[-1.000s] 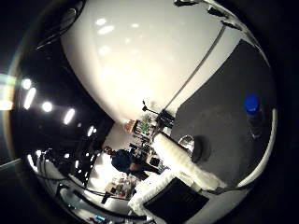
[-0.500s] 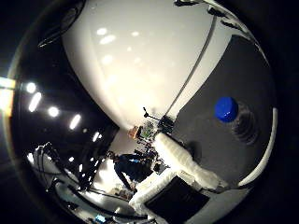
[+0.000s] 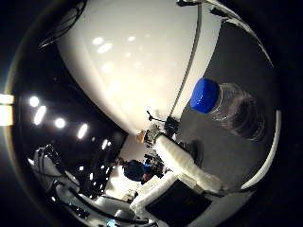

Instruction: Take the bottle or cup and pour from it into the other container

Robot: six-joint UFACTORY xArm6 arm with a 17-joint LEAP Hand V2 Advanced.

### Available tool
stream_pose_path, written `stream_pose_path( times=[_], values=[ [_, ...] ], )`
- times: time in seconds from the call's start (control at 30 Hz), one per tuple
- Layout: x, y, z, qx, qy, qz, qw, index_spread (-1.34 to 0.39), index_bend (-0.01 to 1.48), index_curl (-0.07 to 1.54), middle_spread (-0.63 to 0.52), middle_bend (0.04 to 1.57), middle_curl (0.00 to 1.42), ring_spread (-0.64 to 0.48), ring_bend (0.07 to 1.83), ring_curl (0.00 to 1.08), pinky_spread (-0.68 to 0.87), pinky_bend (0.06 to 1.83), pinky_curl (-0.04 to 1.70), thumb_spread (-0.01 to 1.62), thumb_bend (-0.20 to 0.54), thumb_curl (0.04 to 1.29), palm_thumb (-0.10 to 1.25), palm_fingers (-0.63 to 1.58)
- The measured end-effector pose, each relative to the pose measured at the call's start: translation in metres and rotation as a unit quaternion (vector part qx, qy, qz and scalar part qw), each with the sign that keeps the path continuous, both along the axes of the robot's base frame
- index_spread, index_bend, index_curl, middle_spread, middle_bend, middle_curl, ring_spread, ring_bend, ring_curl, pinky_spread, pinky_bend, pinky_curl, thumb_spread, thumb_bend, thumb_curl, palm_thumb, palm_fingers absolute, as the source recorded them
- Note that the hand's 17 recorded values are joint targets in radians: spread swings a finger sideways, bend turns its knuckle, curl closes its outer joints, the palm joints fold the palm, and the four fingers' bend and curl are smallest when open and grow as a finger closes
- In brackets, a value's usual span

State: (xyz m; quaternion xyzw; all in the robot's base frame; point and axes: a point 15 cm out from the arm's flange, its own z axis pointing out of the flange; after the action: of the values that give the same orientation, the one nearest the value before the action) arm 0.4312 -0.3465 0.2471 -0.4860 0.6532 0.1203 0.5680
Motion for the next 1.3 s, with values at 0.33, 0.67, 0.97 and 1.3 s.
stream_pose_path(
  times=[0.33, 0.67, 0.97, 1.3],
  values=[
    [0.017, 0.021, -0.009, -0.004, 0.009, 0.023, 1.000, -0.20, 0.16, 0.28, 0.05, 0.37, 0.36, 0.14, 0.63, 0.22, 0.43, 0.86, 0.00, 1.11, -0.023, 0.33, 0.53, 0.16],
    [0.033, 0.043, -0.023, -0.018, 0.028, 0.051, 0.998, -0.16, 0.16, 0.29, 0.03, 0.38, 0.36, 0.12, 0.69, 0.22, 0.40, 0.91, -0.01, 1.09, -0.023, 0.33, 0.54, 0.27],
    [0.033, 0.045, -0.034, -0.038, 0.048, 0.058, 0.996, -0.16, 0.17, 0.30, -0.01, 0.43, 0.38, 0.01, 0.89, 0.26, 0.22, 1.03, -0.01, 1.08, -0.020, 0.34, 0.58, 0.49],
    [0.033, 0.054, -0.034, -0.038, 0.054, 0.072, 0.995, -0.24, 0.22, 0.38, -0.07, 0.70, 0.50, -0.12, 1.08, 0.36, -0.29, 1.25, 0.02, 1.03, -0.008, 0.43, 0.80, 1.06]
  ],
)
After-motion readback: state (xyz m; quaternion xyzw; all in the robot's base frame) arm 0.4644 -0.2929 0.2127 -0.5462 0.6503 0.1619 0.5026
